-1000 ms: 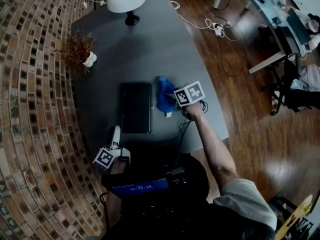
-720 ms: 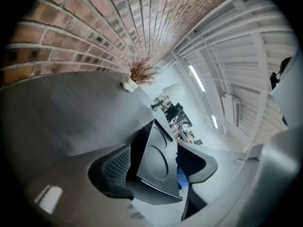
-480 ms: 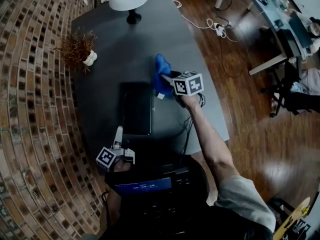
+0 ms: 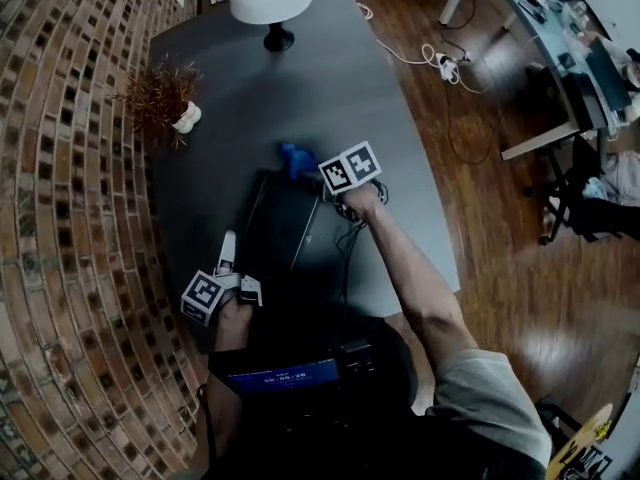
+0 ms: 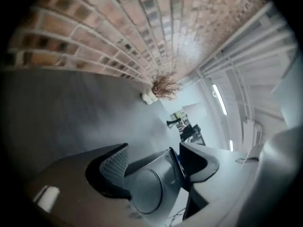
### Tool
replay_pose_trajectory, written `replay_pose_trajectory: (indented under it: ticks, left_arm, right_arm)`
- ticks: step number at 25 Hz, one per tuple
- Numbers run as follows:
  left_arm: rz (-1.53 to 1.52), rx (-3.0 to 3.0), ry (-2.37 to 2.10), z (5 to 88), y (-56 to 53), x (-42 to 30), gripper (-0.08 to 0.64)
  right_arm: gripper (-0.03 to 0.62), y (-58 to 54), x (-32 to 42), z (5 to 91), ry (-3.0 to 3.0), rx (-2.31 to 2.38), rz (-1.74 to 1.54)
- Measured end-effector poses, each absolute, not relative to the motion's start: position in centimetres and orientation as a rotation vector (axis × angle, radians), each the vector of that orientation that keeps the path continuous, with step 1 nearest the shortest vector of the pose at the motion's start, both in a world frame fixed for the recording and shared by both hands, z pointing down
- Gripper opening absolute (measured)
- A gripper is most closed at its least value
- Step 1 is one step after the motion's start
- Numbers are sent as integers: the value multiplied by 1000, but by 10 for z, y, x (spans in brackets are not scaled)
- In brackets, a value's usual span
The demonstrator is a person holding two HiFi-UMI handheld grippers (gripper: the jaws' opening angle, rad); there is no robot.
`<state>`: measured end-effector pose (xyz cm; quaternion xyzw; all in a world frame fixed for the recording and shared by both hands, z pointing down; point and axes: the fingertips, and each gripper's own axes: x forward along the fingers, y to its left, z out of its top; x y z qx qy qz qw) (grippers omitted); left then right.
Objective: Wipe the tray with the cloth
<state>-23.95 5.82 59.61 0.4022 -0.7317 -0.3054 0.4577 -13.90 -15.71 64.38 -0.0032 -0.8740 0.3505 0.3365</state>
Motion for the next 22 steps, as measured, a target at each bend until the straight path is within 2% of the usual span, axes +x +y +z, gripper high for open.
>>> replay_pose_trajectory:
  ticks: [4,6,10,14,17,22]
  left_arm:
    - [-497,1298,-1726,585,29,-266,249]
    - [-447,1390,-1701,580,25,-260,246]
    - [-150,1522,-1800,584,26,-226,256]
    - [-163,1484,-1816,586,29,-224,258]
    - [-174,1476,-1819,585,28,-224,258]
    - [-156,1471,-1859,584,28,-229,258]
  right_arm:
    - [124,-127,-80,645,-2251,46,1191]
    - [123,-140,-66,641,-2272,37,1337]
    - [123,-206,-107,608,-2416,57,1521]
    - [124,-175,-155,624,-2278,-92,1577]
    - [124,-156,-117,626,-2253,-85,1590]
    - [123,-105,-15,649,-2107,-124,1400]
